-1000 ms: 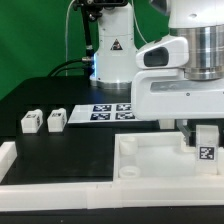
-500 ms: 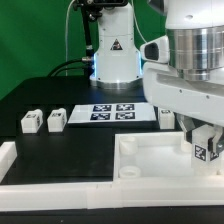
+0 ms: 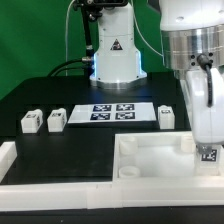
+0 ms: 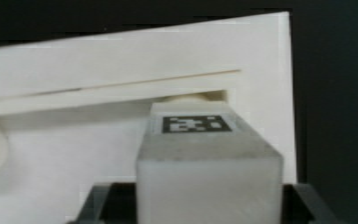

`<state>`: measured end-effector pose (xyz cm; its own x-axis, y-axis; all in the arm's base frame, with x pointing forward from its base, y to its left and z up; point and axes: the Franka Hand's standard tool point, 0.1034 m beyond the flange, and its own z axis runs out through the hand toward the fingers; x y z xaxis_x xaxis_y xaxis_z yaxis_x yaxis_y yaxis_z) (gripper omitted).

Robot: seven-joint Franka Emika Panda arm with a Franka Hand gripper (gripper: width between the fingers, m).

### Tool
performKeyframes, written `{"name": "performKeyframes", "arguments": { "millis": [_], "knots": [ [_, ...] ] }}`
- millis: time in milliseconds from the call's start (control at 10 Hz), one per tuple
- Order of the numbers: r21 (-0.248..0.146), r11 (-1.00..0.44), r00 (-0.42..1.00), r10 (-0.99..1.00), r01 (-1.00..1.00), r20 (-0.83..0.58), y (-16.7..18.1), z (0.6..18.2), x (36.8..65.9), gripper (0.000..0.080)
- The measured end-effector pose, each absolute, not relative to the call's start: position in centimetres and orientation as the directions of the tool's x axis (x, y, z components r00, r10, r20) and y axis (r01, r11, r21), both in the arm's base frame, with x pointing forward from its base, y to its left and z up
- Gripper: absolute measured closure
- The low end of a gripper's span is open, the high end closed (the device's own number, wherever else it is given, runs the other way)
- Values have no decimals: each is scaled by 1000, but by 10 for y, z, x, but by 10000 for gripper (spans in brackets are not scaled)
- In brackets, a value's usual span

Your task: Assemble one leg

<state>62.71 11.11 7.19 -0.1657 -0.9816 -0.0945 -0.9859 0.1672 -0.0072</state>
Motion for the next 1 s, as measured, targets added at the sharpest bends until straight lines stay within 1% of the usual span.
{"name": "performKeyframes", "arguments": {
  "millis": [100,200,300,400,500,600,800,900,1000],
  "knots": [
    [-12,126,-125,-988,-992,-93,111,72,627,506],
    [-14,98,-96,-991,-995,-93,111,72,627,428],
    [-15,95,-93,-991,-995,-93,112,71,627,292],
    [-37,-63,66,-994,-997,-85,111,70,629,292],
    [-55,-242,246,-966,-969,-77,113,70,629,176],
    [-68,-393,397,-915,-917,-69,115,71,629,157],
    [-79,-574,579,-814,-815,-52,114,71,629,151],
    [-82,-620,625,-779,-780,-47,114,71,629,151],
    [-86,-722,726,-687,-687,-35,113,70,629,150]
  ]
}}
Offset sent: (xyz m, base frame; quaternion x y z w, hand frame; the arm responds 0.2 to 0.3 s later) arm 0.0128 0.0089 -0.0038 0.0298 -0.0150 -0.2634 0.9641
